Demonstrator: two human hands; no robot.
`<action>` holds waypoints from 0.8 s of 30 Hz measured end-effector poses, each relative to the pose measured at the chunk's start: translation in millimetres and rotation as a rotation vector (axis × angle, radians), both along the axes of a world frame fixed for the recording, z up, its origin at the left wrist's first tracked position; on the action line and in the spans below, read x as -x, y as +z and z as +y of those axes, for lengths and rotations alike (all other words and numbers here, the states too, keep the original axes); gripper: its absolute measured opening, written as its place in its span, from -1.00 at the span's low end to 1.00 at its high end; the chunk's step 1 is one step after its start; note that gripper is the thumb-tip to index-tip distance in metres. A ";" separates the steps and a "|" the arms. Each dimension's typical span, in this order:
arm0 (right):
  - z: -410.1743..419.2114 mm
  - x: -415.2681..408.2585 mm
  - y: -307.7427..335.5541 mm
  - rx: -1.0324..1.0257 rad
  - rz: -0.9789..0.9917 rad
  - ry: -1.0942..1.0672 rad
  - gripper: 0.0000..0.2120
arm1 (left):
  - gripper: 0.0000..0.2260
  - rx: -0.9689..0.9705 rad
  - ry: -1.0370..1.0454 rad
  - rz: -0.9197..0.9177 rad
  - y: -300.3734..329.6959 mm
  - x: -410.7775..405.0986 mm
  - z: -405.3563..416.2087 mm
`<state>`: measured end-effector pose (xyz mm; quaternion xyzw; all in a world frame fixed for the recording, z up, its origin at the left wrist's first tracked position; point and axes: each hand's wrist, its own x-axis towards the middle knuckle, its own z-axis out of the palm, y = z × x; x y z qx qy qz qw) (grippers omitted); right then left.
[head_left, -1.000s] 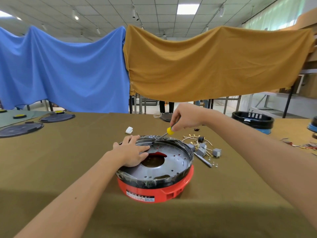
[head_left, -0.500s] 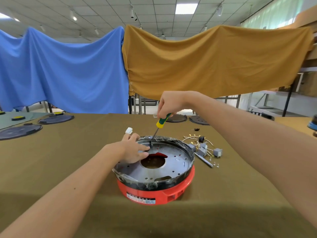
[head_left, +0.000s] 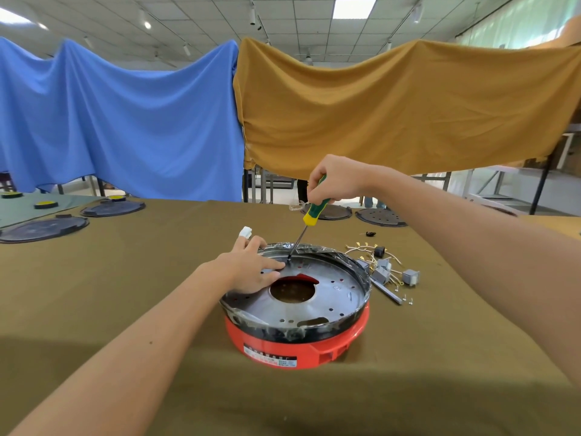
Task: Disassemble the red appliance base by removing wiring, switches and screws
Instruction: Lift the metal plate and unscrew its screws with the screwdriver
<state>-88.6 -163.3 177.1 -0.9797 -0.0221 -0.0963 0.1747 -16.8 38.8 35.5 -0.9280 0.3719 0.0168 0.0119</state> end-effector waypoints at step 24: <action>26.3 -29.2 24.8 0.146 0.068 0.030 -0.82 | -0.62 0.030 -0.055 0.015 3.6 -7.6 0.1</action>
